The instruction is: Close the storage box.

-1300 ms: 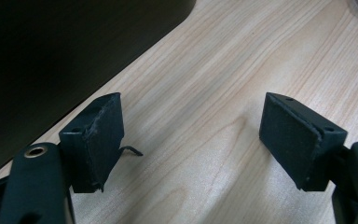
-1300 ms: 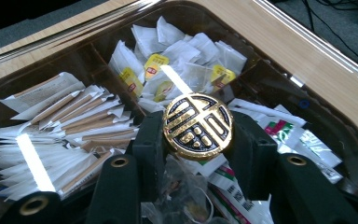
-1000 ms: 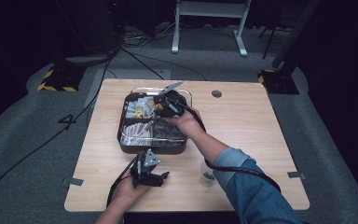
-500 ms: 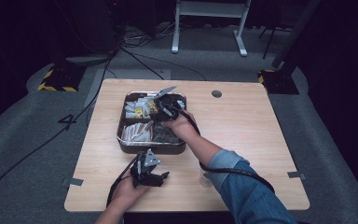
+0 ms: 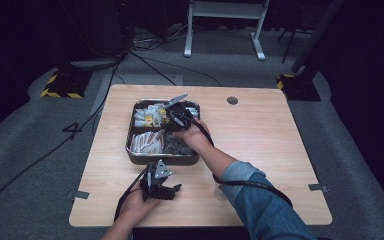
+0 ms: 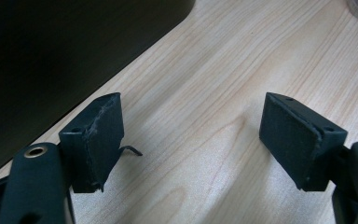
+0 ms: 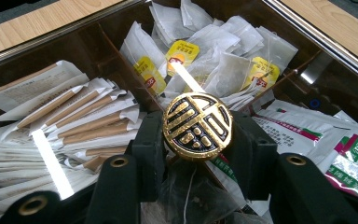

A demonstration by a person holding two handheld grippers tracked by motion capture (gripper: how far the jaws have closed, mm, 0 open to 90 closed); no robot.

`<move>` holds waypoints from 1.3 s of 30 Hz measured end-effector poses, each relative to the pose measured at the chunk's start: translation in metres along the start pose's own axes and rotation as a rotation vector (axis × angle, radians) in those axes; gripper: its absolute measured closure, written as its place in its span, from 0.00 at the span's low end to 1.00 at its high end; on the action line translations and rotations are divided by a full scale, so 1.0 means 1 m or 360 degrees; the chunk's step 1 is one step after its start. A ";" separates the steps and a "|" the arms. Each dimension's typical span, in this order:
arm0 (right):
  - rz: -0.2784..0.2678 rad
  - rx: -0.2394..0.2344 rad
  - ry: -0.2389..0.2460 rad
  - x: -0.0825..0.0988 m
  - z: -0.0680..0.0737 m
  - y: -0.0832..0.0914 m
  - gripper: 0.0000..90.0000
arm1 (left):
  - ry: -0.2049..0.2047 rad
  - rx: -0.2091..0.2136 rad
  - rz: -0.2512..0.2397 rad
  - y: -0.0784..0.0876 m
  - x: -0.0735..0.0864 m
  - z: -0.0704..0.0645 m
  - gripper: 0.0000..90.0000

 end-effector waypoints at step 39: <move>-0.0103 -0.0077 -0.0085 -0.008 -0.004 0.019 0.56 | 0.0005 0.0002 -0.0002 0.000 0.000 0.000 0.25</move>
Point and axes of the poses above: each handheld gripper's, and its own axes: y roughly backward along the jaws, x roughly out of its underside, z roughly to its left, the point moved 2 cm from there along -y, roughly forward along the jaws, and after that the axes turned 9 degrees about x, right-handed, at the moved point
